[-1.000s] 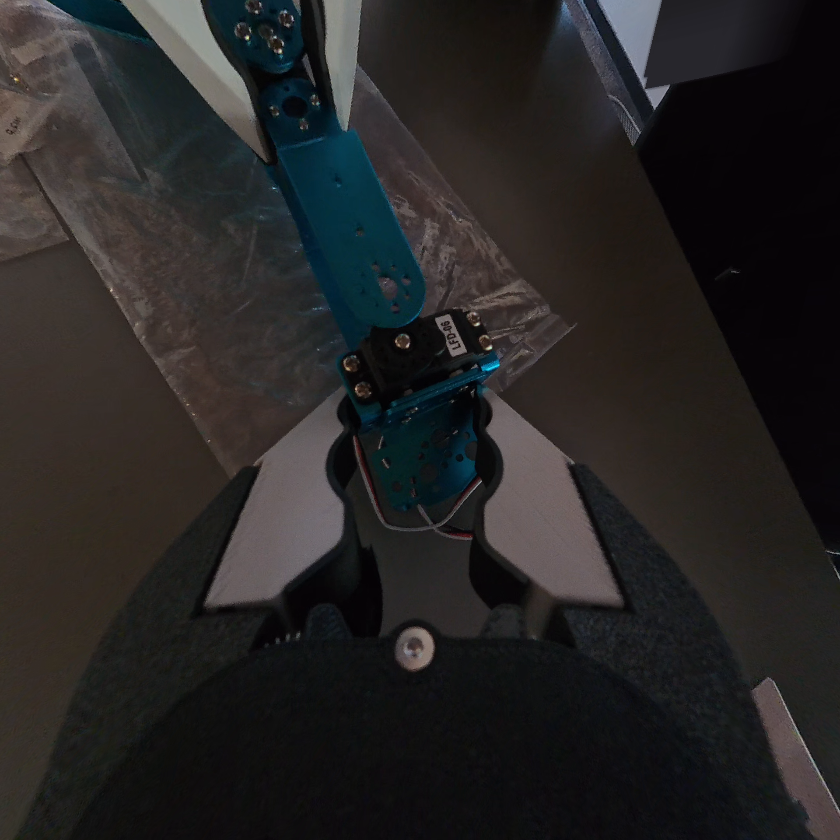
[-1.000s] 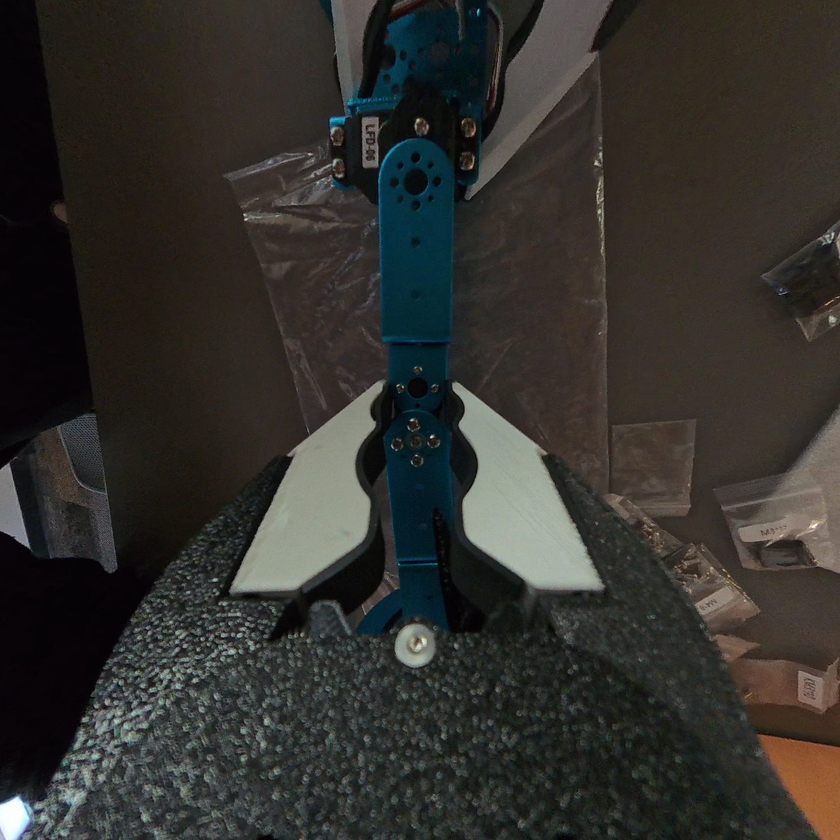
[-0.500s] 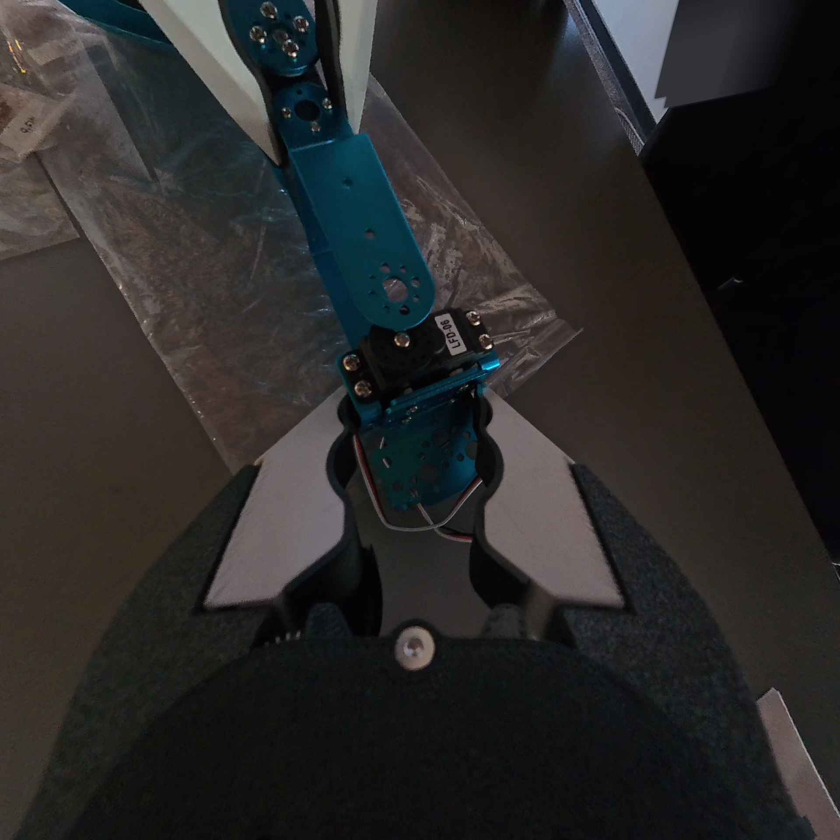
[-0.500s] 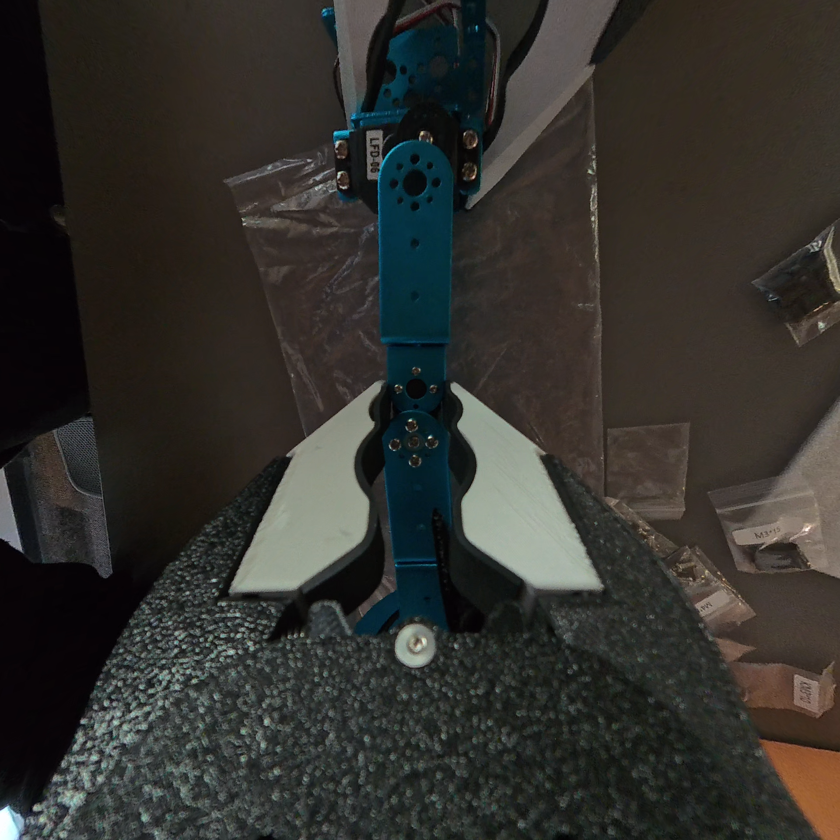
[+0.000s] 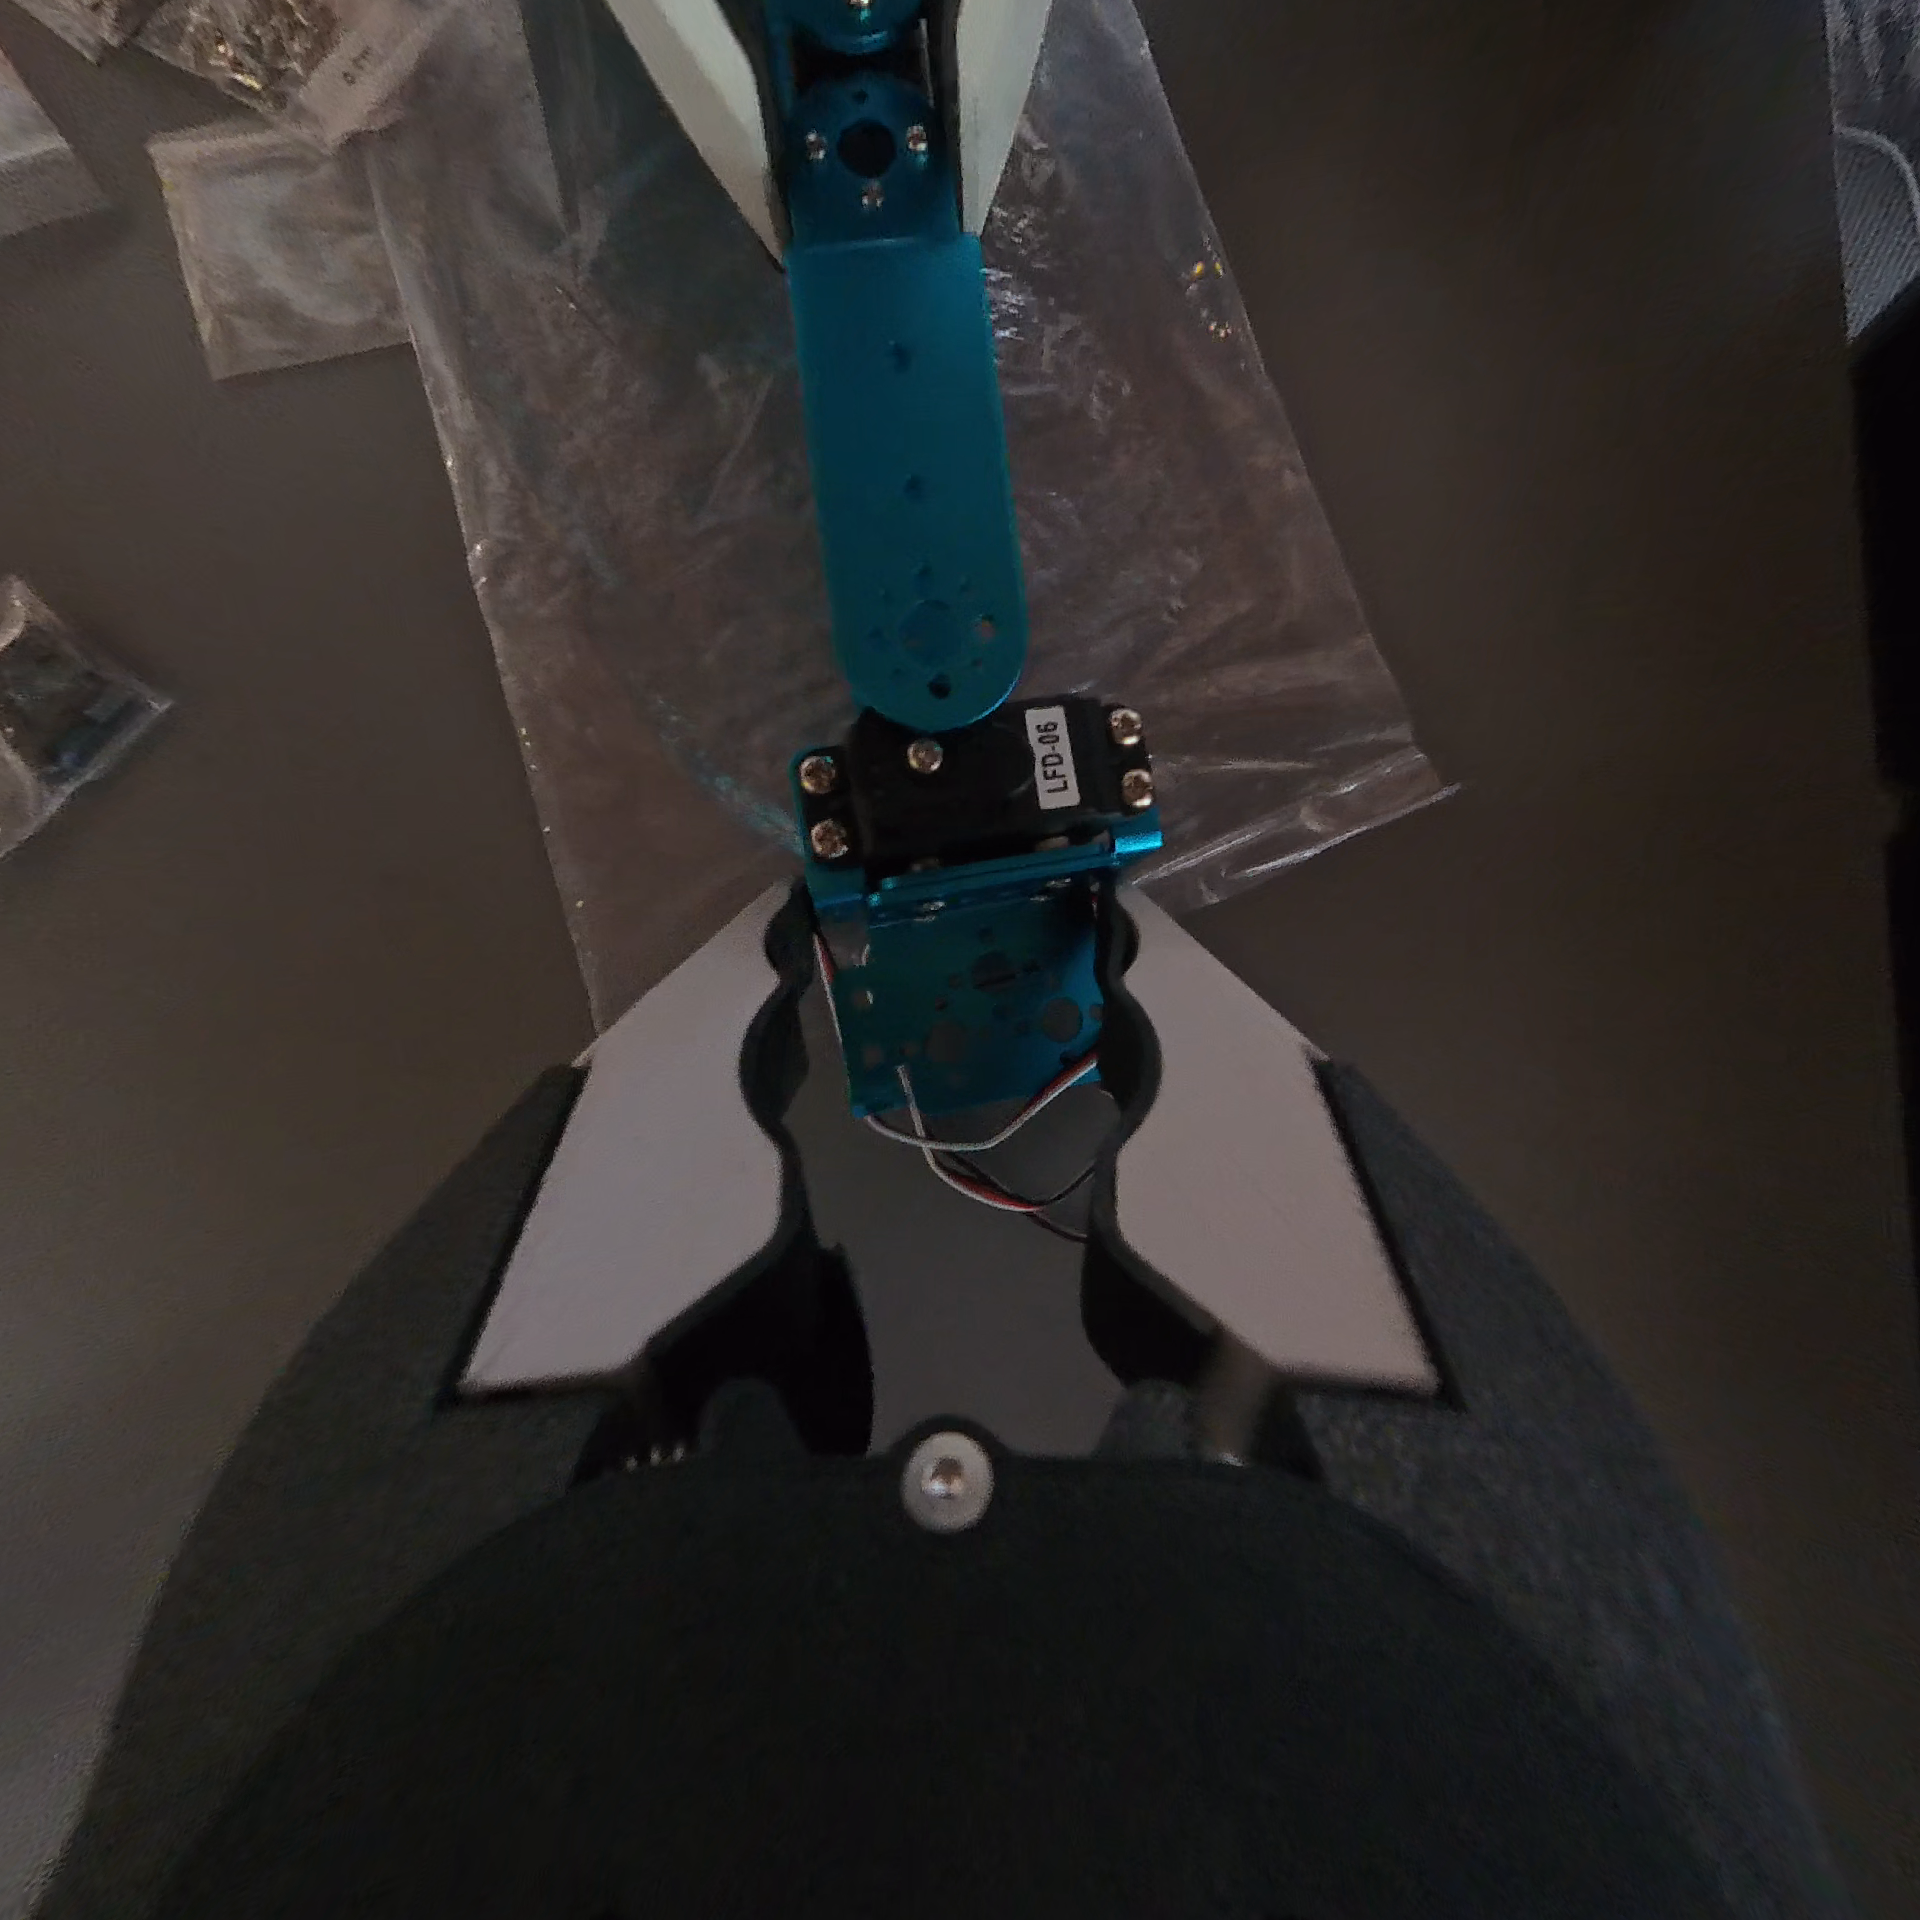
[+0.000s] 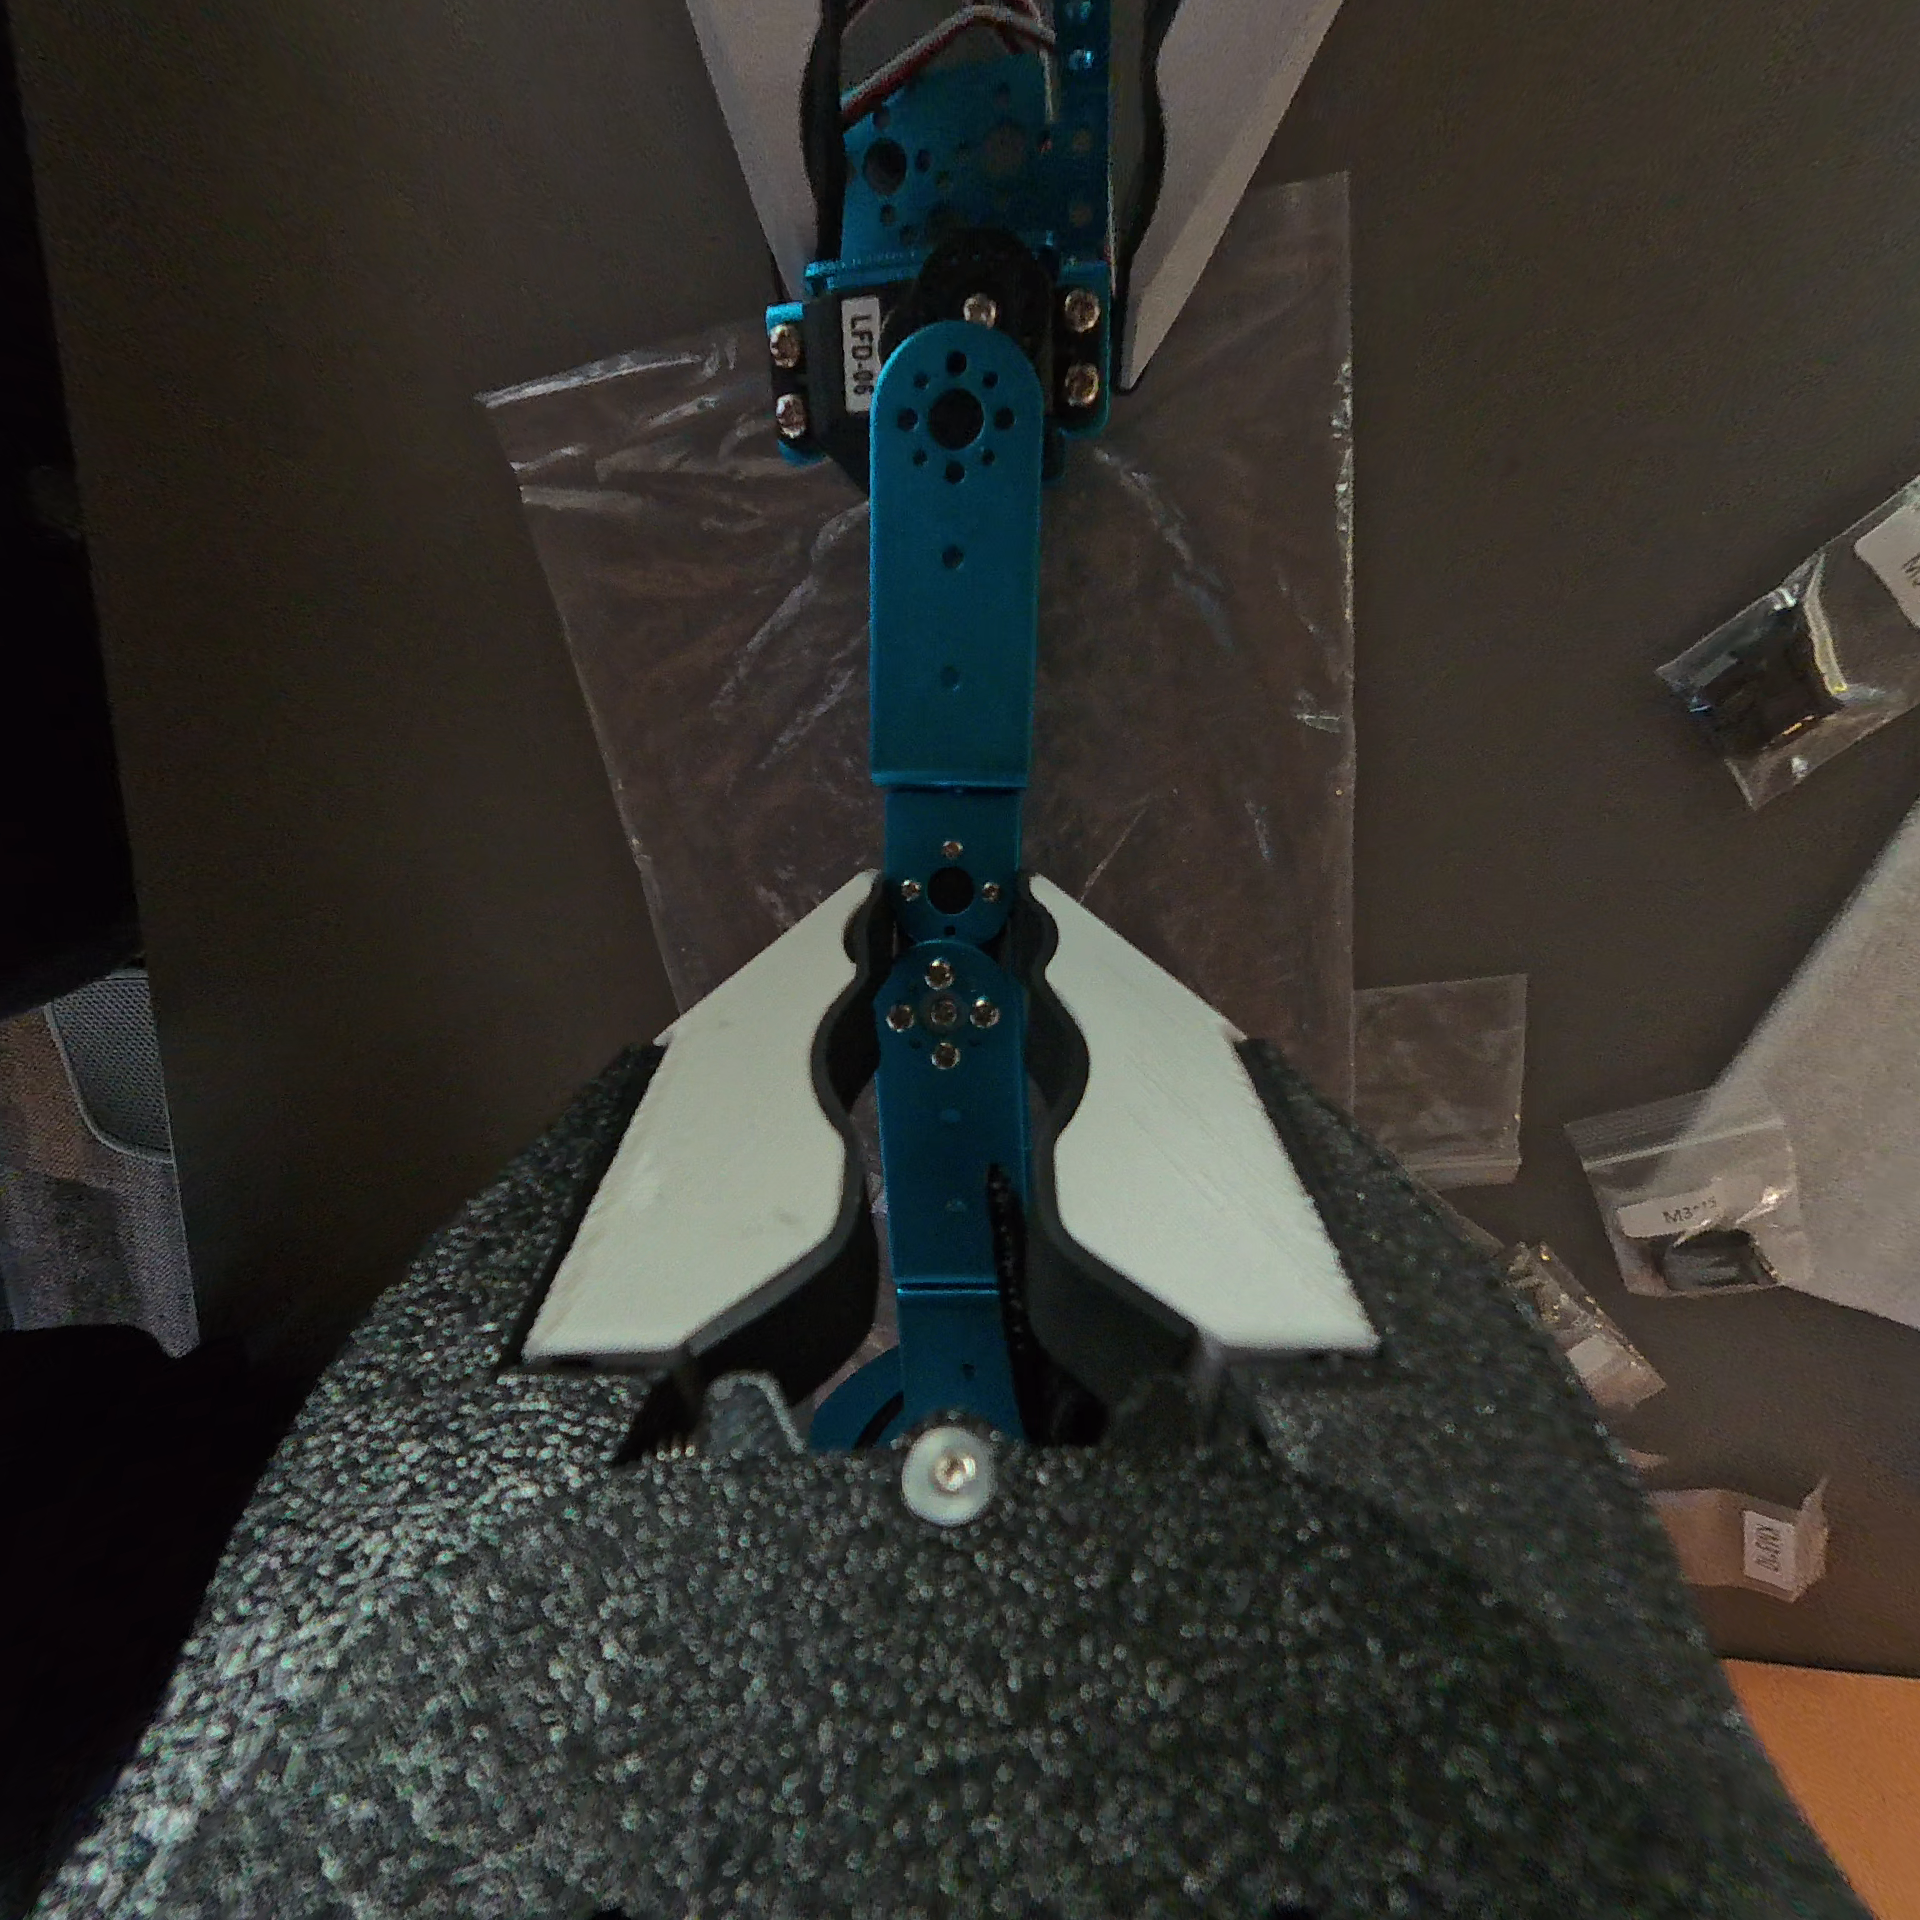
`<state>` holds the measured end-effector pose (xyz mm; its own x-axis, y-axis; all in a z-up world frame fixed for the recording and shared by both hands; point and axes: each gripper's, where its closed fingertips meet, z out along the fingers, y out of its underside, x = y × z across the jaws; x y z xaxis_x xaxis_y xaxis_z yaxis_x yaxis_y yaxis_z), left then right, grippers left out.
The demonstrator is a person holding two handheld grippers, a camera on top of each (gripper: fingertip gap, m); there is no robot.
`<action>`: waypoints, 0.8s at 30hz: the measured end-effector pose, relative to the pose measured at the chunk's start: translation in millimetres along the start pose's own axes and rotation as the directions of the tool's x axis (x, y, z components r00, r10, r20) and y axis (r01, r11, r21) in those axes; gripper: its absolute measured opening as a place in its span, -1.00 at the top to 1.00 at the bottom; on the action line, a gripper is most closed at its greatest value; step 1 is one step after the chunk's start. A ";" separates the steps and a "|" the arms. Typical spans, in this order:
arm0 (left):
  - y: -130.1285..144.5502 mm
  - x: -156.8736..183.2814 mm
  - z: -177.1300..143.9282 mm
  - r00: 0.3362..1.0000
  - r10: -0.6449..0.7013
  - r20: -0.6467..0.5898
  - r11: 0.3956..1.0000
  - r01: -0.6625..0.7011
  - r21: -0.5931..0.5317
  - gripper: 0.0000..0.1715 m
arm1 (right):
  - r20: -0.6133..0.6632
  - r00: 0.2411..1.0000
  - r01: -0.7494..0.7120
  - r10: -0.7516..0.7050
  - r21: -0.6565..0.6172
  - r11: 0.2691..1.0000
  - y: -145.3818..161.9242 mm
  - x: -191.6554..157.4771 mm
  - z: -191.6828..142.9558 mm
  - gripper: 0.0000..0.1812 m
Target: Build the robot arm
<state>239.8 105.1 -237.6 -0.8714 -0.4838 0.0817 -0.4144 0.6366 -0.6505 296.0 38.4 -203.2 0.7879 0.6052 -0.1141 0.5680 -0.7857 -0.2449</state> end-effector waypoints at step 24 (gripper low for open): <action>-1.2 8.8 0.1 0.988 0.036 -0.152 0.994 -0.019 0.111 0.40 | -0.006 1.000 0.006 -0.006 0.012 1.000 -0.2 2.7 -0.5 0.77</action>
<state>232.7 100.0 -236.3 -0.9156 -0.3635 0.1719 -0.3656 0.5748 -0.7320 298.2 40.1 -203.1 0.7859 0.6090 -0.1072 0.5697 -0.7805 -0.2575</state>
